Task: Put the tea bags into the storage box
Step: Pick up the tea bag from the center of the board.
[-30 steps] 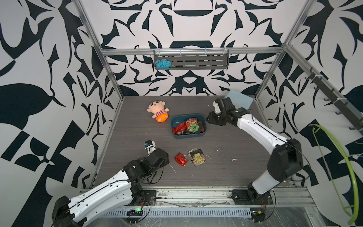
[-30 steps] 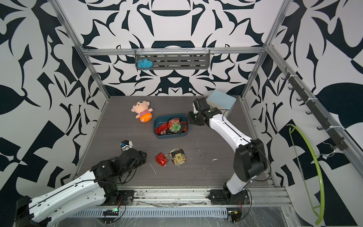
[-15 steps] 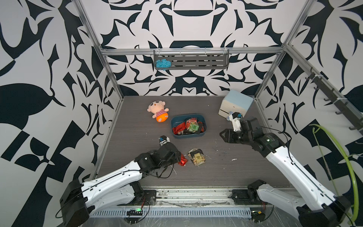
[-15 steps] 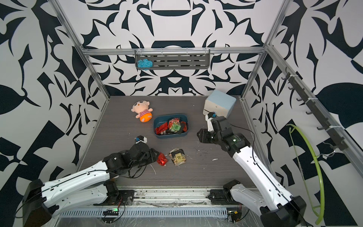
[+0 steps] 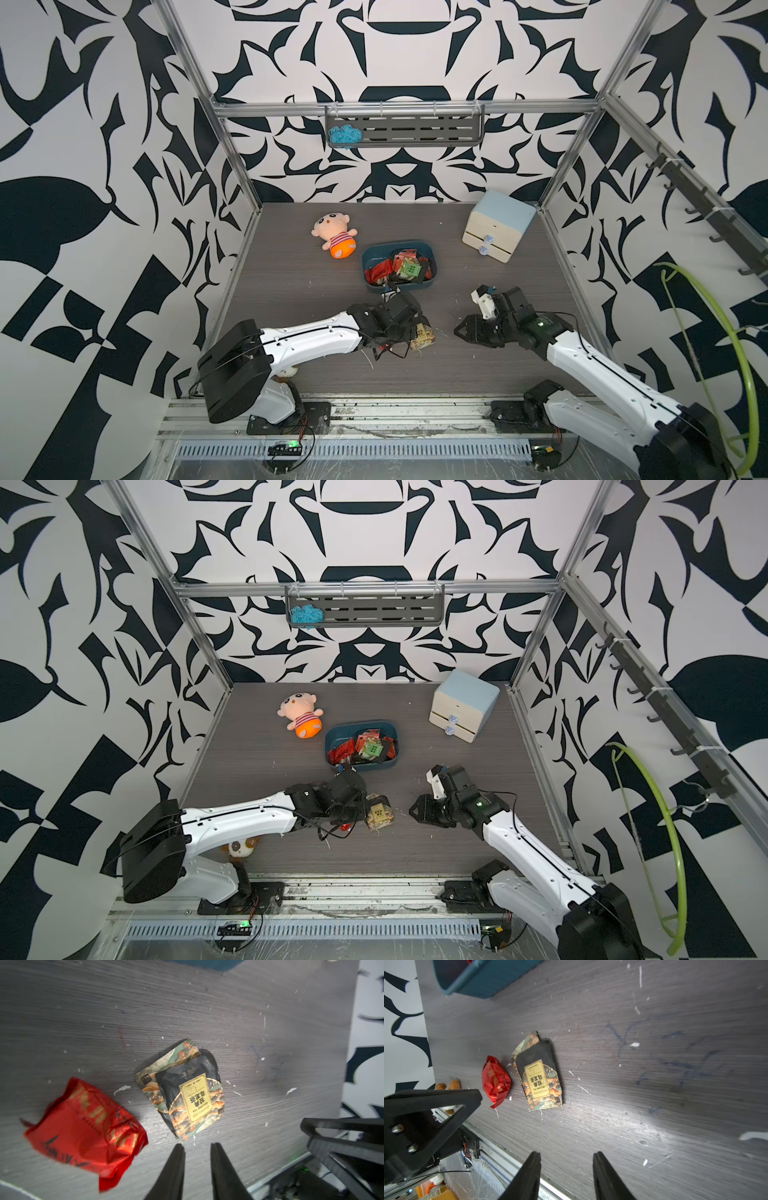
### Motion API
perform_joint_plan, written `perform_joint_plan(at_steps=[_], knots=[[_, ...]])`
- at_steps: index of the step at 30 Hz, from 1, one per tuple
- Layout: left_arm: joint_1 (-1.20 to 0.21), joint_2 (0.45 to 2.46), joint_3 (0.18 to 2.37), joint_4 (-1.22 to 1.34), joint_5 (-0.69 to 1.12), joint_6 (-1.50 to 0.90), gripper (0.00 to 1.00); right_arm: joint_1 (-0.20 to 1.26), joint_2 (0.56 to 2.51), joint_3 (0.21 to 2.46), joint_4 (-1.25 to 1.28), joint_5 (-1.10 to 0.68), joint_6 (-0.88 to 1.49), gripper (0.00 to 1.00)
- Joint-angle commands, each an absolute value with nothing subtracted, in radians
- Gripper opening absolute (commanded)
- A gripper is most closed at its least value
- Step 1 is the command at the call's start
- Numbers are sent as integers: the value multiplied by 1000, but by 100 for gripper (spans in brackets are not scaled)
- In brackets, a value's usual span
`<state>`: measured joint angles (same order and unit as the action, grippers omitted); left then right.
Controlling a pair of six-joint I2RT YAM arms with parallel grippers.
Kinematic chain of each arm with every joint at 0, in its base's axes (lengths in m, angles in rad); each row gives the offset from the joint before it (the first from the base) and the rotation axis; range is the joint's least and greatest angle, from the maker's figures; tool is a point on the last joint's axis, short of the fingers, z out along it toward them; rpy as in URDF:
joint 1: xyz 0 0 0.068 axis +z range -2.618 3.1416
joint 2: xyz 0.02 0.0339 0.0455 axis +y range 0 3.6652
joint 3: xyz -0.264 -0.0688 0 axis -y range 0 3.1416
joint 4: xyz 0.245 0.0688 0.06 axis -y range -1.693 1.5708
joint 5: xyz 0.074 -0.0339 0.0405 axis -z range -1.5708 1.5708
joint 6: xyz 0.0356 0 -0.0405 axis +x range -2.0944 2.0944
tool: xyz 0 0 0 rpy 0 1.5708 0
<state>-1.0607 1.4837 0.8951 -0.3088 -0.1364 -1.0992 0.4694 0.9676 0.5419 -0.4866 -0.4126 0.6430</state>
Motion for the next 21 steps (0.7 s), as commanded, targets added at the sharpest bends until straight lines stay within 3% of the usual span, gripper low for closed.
perform_joint_plan(at_steps=[1,21], knots=[[-1058,1538,930,-303,-121,-1106,16,501,994,529,-385,-421,686,45],[-1046,1745,968,-271,-78,-1162,7,599,1286,567,-188,-392,708,42]])
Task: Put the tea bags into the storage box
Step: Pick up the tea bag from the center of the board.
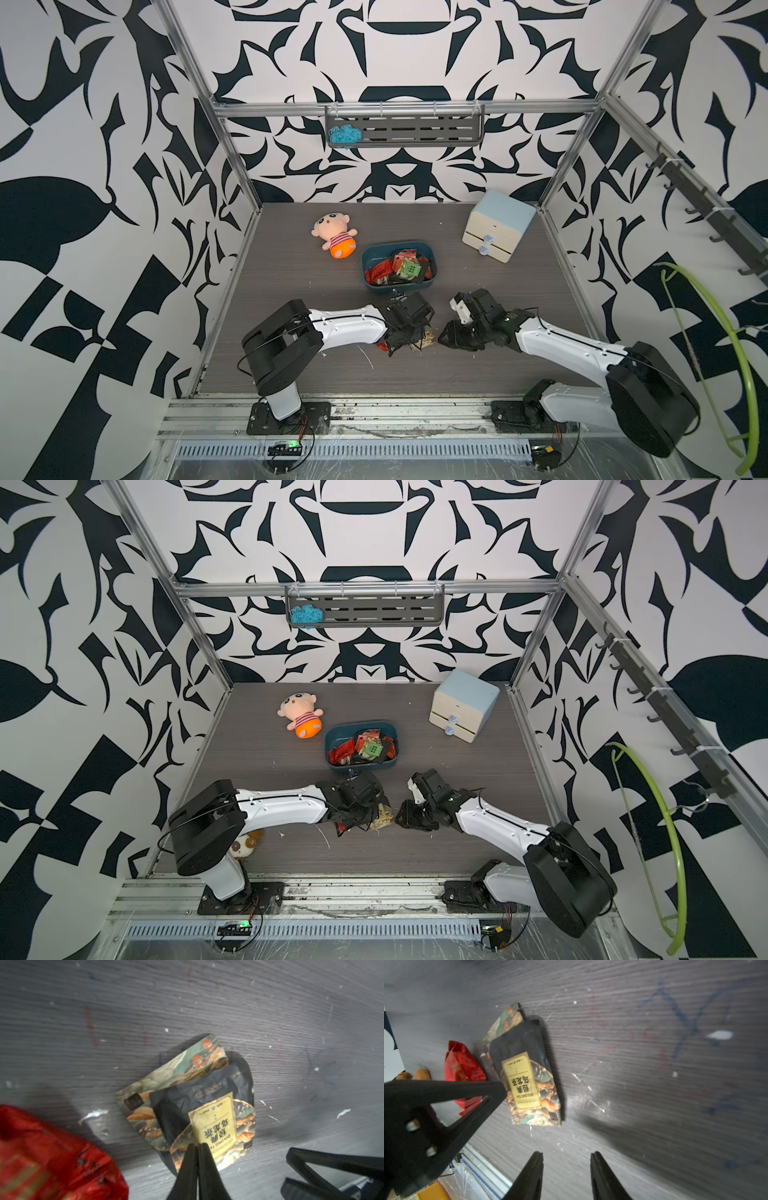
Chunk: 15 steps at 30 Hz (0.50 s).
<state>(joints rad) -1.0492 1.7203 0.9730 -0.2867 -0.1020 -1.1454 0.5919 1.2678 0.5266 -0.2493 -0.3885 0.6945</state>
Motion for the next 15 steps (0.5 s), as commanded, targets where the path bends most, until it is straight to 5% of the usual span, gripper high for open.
perform_joint_plan(at_steps=[1,15], knots=[[-1046,1755,968,-270,-74,-1164,6,600,1299,570,-181,-392,710,41],[-1054,1759,910,-296,-126,-1201,3,623,1455,591,-99,-400,731,36]])
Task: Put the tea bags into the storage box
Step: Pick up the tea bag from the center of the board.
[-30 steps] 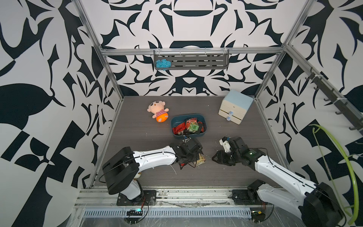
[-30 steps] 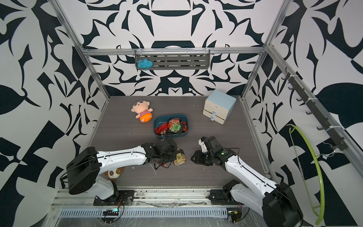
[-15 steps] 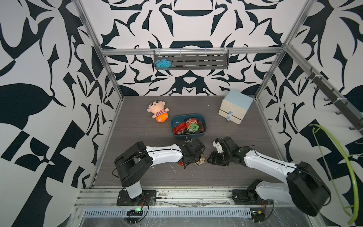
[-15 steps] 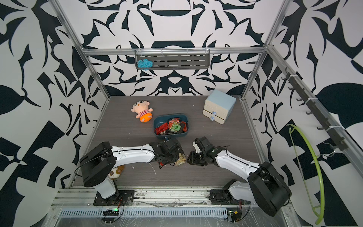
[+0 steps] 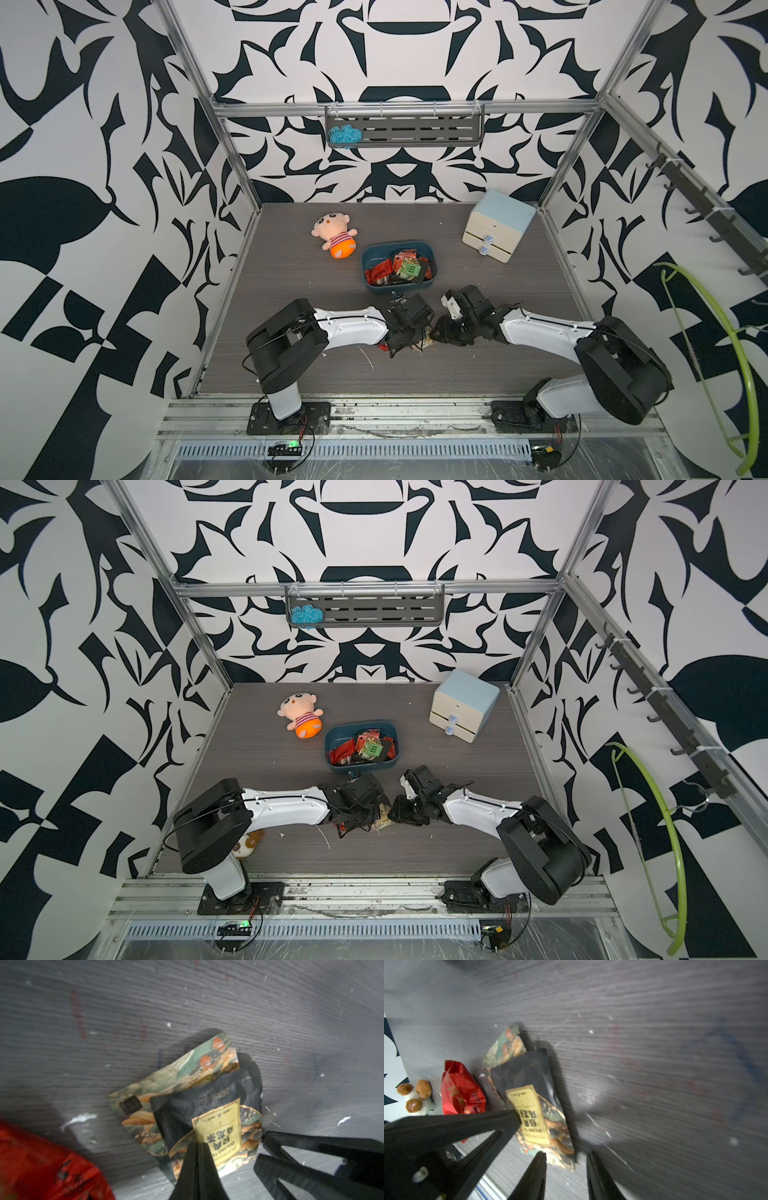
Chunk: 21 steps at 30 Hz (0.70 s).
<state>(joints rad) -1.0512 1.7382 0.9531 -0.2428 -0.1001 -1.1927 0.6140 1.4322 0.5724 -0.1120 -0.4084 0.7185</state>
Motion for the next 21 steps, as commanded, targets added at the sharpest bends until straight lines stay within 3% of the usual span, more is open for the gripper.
perform_joint_plan(at_steps=[1,5,13,21], knots=[[-1055,1762,909,-295,-127,-1201,3,626,1464,594,-95,-400,733,35],[-1057,1767,910,-296,-129,-1201,3,645,1492,614,-93,-402,736,28],[-1057,1732,908,-312,-143,-1194,3,661,1474,631,-111,-384,743,1],[-1064,1610,907,-286,-138,-1151,3,664,1354,642,-246,-322,708,0]])
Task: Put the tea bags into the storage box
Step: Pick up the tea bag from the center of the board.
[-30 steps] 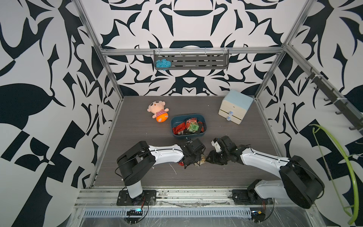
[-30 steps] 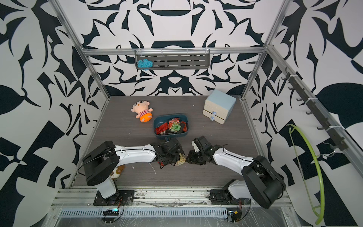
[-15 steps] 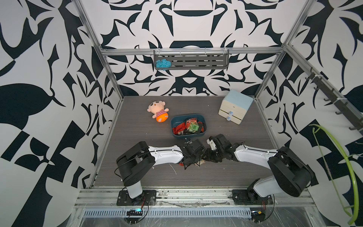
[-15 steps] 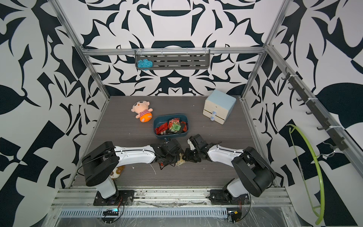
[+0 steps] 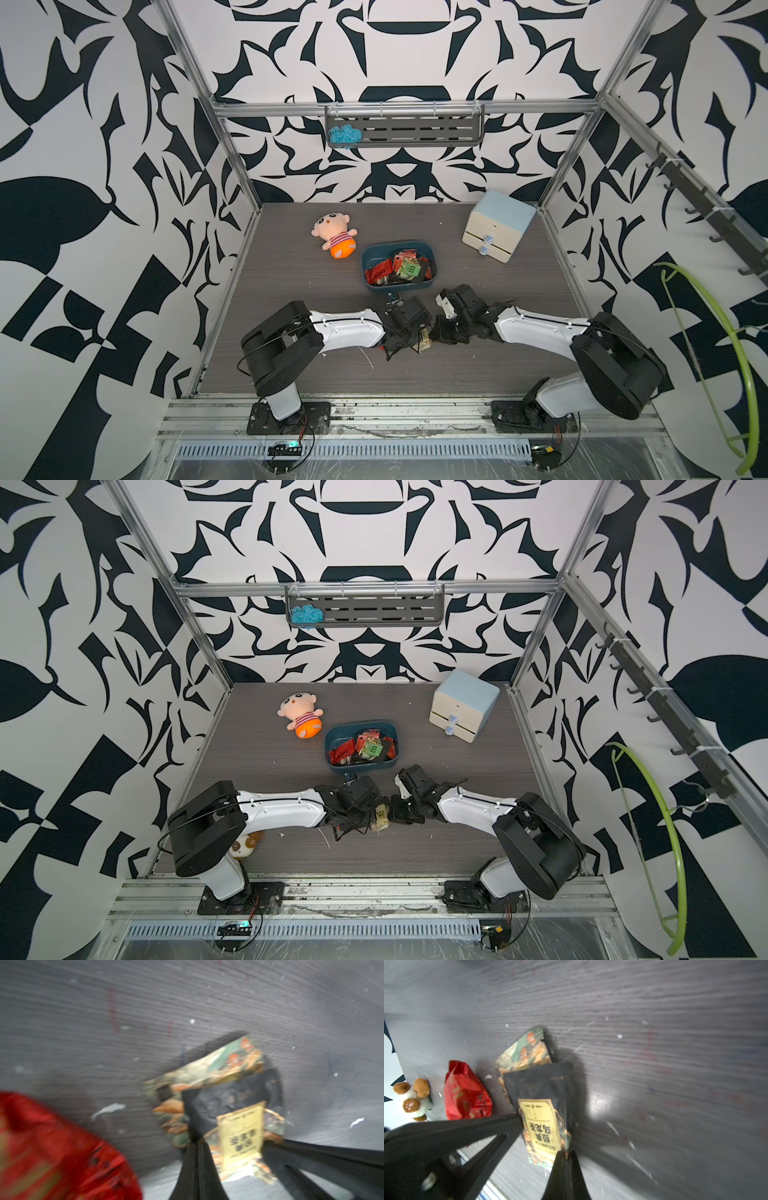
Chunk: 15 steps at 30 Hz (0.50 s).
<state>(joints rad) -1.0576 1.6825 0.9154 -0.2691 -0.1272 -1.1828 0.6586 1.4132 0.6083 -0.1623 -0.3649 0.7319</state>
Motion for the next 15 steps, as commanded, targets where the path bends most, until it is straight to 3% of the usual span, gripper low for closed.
perform_joint_plan(at_steps=[1,15], knots=[[-1067,1585,907,-286,-143,-1143,4,664,1328,640,-272,-307,701,0],[-1069,1302,846,-461,-333,-1133,21,660,951,658,-605,-128,652,0]])
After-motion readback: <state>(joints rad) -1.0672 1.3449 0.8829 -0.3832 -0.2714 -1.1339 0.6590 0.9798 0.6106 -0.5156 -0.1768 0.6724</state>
